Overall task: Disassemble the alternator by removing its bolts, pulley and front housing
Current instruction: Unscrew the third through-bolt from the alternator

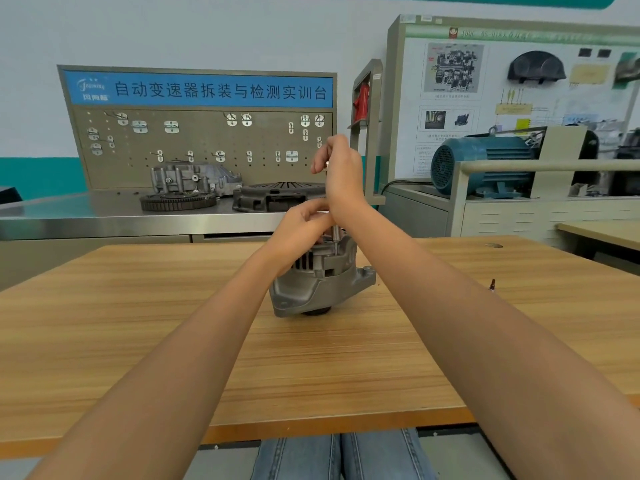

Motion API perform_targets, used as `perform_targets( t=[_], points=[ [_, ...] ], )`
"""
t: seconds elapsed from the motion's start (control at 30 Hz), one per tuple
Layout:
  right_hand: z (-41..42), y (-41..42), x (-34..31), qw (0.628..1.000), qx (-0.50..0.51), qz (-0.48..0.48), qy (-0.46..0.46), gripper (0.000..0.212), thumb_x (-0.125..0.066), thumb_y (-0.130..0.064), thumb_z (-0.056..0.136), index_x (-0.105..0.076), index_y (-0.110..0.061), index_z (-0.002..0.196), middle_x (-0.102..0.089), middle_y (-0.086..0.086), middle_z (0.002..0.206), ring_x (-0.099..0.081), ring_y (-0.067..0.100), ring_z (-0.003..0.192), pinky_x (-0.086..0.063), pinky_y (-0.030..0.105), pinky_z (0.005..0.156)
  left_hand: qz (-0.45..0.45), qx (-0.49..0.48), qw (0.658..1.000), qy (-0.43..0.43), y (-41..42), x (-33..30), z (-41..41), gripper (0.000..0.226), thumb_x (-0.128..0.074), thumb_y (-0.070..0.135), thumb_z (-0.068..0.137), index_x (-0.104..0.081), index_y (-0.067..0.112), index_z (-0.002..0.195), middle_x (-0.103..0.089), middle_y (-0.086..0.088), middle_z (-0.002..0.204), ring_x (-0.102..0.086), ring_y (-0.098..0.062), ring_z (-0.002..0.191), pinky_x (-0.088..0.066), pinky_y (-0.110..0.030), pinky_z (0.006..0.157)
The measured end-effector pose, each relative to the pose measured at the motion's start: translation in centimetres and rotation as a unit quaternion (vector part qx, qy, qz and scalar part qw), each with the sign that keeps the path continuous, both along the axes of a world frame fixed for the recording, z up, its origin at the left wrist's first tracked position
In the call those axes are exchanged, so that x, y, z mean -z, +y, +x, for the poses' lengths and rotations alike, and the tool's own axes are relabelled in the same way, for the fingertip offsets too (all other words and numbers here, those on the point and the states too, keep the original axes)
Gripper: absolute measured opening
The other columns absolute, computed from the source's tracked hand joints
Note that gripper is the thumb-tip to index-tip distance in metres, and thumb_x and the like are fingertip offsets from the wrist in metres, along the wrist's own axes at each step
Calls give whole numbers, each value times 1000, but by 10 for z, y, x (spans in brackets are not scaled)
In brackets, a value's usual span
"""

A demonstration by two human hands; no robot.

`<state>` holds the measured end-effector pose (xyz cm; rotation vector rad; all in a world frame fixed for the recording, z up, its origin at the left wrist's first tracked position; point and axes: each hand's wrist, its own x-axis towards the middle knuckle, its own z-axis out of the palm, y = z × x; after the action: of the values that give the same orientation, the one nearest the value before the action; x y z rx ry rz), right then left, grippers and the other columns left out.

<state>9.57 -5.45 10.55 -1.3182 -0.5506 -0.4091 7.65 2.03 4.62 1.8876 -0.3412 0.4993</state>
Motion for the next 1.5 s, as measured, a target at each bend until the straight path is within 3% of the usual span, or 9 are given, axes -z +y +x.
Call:
perform_targets(
  t=[0.2,0.37,0.57,0.77,0.93,1.07,1.2,1.27,1.5],
  points=[
    [-2,-5,11,980,108,-108,-126,34,-36,-13,93,-43,-12,60,-44,-2,65,-42,7,63,-35,22,62,-3,-8,1000,4,1,0,-1,20,-56,6,90,-65,22,83,-67,17,65,-58,7,61,-45,-9,58],
    [0,-1,31,776,472,-361,-212,27,-47,-27,79,-52,-9,99,-50,8,97,-45,26,95,-28,41,103,21,-58,998,-13,-1,-1,-1,26,-50,-1,89,-58,19,75,-58,5,63,-52,5,50,-39,-7,45],
    [-4,1,25,837,413,-287,-216,21,-49,-27,81,-55,-10,90,-50,3,91,-44,21,95,-27,36,104,48,-59,997,-21,-2,-2,0,19,-49,5,91,-56,17,79,-58,5,68,-47,0,60,-39,-9,51],
    [-6,-8,7,995,69,-27,-64,33,-45,-8,88,-47,-6,55,-46,1,61,-44,13,65,-37,30,65,-13,7,1000,8,-2,-2,-1,21,-48,18,96,-65,27,89,-68,18,69,-61,2,70,-48,-20,71],
    [-2,-17,-5,997,-63,40,38,41,-37,-15,91,-43,-12,50,-52,0,53,-50,15,65,-38,25,75,-6,14,1000,4,0,-1,0,15,-55,31,94,-68,37,94,-72,16,93,-65,-3,90,-48,-18,76],
    [-5,-9,6,990,68,-91,-84,34,-41,-12,91,-46,-14,57,-48,-3,64,-46,11,67,-35,24,67,-20,2,1000,8,1,0,1,19,-55,20,94,-69,28,85,-71,13,74,-63,0,73,-49,-17,72],
    [3,-4,30,809,424,-336,-229,19,-47,-23,81,-55,-10,93,-52,5,92,-46,22,90,-32,35,96,-20,-55,998,5,1,1,3,27,-50,0,90,-61,16,72,-60,7,59,-51,-2,56,-43,-12,52],
    [0,-1,32,781,470,-337,-236,28,-47,-26,78,-55,-10,99,-53,7,96,-47,25,95,-27,39,105,-10,-72,997,-2,-1,0,3,25,-50,2,91,-58,19,74,-57,5,63,-47,-3,57,-39,-9,46],
    [-2,-7,11,962,181,-140,-149,32,-45,-15,90,-46,-9,59,-45,2,61,-43,15,64,-40,34,74,3,-4,1000,16,0,-3,1,19,-56,10,90,-66,24,81,-69,12,73,-62,0,73,-48,-16,70]
  ],
)
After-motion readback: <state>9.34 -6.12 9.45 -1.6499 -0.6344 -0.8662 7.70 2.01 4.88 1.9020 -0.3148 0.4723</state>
